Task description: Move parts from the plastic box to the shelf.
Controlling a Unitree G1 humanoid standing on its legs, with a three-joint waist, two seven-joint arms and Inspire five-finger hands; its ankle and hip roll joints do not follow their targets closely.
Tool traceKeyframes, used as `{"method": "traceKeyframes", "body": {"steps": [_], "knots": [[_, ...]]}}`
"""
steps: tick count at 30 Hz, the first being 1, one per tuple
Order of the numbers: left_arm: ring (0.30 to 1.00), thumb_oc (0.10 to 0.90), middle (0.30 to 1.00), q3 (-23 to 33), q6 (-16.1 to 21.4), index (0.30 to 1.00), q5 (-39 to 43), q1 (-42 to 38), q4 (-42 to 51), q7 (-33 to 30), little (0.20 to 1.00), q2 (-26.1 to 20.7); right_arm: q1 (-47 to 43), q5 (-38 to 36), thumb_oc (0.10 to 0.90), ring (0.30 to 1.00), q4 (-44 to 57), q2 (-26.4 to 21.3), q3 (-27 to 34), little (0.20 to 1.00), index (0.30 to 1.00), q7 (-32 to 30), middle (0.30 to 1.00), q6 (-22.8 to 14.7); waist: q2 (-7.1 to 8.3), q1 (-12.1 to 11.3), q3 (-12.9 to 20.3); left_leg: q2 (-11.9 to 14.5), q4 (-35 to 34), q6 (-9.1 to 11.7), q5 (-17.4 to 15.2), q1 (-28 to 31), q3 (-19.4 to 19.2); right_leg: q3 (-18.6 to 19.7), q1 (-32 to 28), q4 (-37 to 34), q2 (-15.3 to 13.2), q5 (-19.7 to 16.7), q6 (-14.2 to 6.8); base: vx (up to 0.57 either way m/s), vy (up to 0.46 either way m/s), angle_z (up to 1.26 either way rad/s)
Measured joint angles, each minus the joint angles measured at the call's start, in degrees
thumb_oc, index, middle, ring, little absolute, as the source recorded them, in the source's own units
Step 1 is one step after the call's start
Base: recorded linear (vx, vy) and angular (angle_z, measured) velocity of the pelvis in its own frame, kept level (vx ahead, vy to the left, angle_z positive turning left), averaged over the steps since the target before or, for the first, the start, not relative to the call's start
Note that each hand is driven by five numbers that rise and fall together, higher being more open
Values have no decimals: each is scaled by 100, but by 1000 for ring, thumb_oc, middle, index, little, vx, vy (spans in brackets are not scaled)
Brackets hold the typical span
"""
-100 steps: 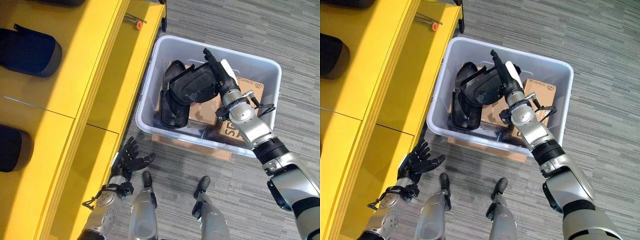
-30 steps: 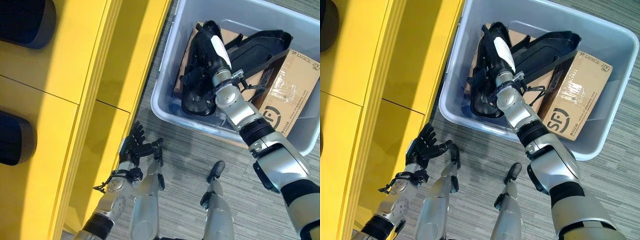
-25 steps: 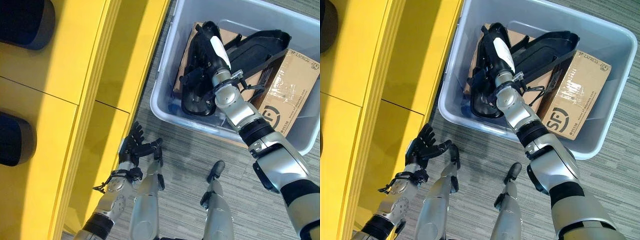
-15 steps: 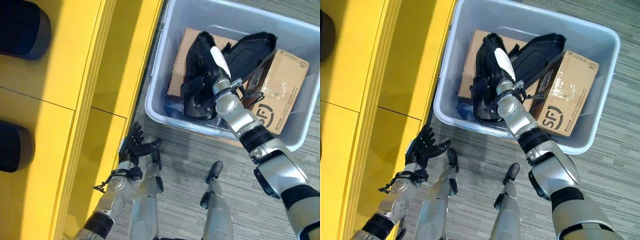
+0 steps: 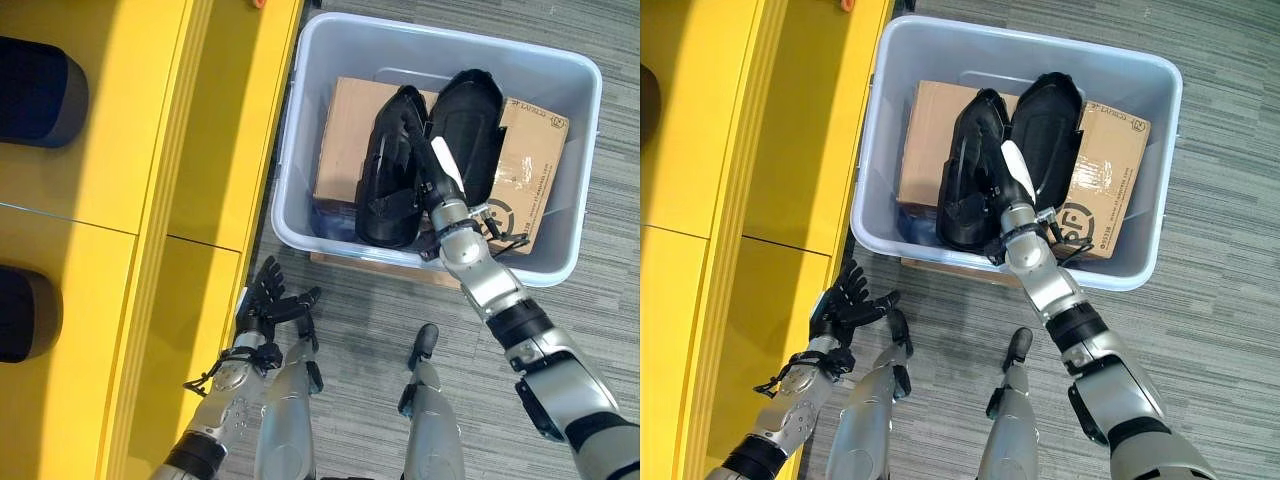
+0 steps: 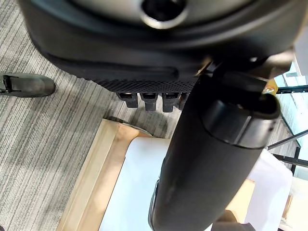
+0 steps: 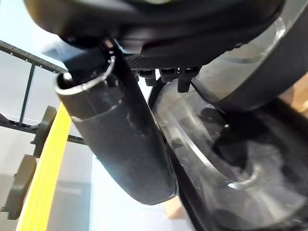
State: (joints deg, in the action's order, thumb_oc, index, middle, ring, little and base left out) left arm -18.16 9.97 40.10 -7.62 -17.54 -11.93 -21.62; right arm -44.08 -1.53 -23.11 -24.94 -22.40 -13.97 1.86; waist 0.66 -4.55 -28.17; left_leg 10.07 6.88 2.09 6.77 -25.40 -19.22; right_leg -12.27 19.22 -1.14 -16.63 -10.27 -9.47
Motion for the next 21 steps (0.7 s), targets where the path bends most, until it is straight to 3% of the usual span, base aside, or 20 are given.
{"method": "traceKeyframes", "body": {"steps": [9, 12, 21], "knots": [[1000, 900, 1000, 50, -42, 1000, -113, 205, 1, 14, 1000, 0, 695, -97, 900, 1000, 270, -137, 198, 1000, 1000, 110, 1000, -30, -16, 157, -5, 96, -26, 36, 22, 186, -84, 92, -74, 20, 55, 7, 22, -1, -19, -7], [1000, 900, 1000, 42, -109, 1000, -132, 219, 2, 71, 1000, 13, 758, -97, 900, 1000, 625, -259, 332, 1000, 1000, 122, 1000, -25, -94, 158, -37, 103, -31, 41, 26, 198, -89, 104, -76, 20, 57, 7, 25, -1, -7, -1], [1000, 900, 1000, 69, -128, 1000, -226, 219, 3, 122, 1000, 14, 253, -76, 900, 1000, 1655, -528, 398, 1000, 1000, 89, 1000, -93, -128, 160, -51, 98, -46, 40, 25, 260, -140, 169, -85, 44, 73, 1, 30, -1, -1, 0]]}}
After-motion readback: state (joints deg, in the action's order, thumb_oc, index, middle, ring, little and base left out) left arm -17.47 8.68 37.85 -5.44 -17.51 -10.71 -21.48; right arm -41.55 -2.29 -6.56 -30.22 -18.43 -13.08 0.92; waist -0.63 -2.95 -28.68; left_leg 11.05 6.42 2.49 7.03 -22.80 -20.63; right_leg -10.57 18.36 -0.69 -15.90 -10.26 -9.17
